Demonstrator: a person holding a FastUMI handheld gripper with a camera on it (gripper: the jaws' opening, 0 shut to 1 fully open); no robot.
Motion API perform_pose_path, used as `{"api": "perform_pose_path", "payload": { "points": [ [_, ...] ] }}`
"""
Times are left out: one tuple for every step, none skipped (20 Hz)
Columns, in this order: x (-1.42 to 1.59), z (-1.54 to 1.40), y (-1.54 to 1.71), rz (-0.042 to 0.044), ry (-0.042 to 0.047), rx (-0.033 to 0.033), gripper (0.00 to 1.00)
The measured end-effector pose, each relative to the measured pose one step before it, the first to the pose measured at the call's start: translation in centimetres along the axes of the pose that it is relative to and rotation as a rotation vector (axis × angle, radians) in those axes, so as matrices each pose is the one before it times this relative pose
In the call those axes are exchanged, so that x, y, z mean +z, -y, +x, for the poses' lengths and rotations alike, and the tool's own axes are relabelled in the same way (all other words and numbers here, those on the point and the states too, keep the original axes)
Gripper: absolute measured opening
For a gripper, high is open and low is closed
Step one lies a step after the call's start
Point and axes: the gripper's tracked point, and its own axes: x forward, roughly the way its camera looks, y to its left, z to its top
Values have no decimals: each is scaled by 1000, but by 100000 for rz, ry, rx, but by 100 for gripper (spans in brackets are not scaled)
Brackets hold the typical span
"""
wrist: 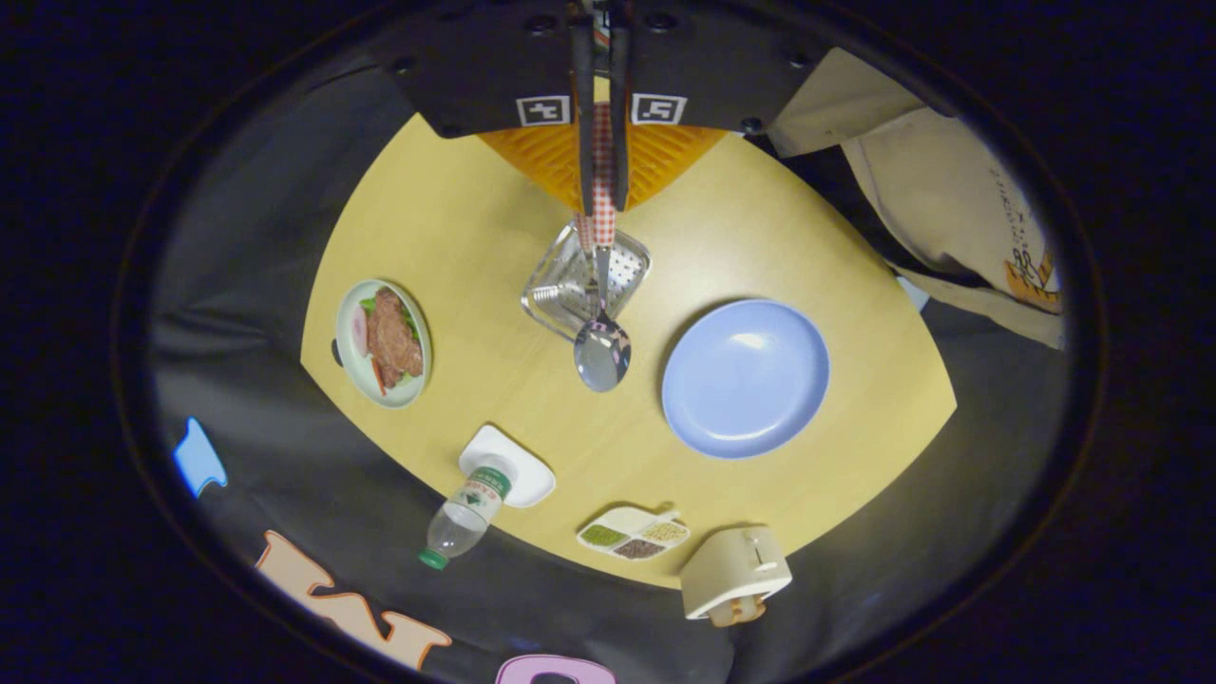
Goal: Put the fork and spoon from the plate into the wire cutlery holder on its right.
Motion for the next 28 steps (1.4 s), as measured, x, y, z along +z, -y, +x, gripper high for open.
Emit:
{"api": "perform_pose_path", "payload": {
  "points": [
    [-479,-229,469,-1773,-2195,-596,10],
    [-727,-164,572,-2095,-3634,-517,10],
    [-416,-161,291,-1252,-2405,48,9],
    [-523,137,148,-1541,-3415,686,9],
    [-388,251,236,-1366,-3180,345,9],
    [-187,183,103,-1563,-2479,311,10],
    [-38,247,99,-1638,-2980,741,10],
    [245,236,6,-1151,-1162,664,9],
    [235,256,-200,-1407,-1352,989,10],
    [140,273,27,-1443,-2050,466,9],
    [-3,329,231,-1292,-2147,-109,10],
    [47,332,79,-1026,-2478,542,10],
    [-84,498,251,-346,-2032,154,9],
    [-76,189,164,276,-1867,227,9],
    [229,258,147,585,-975,409,9],
    [166,119,-83,586,-909,865,9],
    [186,137,-67,249,-763,821,9],
    [192,-36,47,53,-724,206,9],
    [16,62,120,55,-344,-261,9],
    [109,6,70,-398,-208,-356,9],
    [128,82,81,-107,222,-441,9],
    [178,-49,25,544,396,137,9],
    [118,-74,-47,849,847,427,11],
    [243,-126,71,817,1074,-270,13],
    [112,-106,145,888,1255,-49,15],
    [175,-102,-55,1251,1207,514,16],
    [175,-10,-17,936,1665,-247,18],
    [258,-297,-15,847,2111,-66,22]
  ]
}}
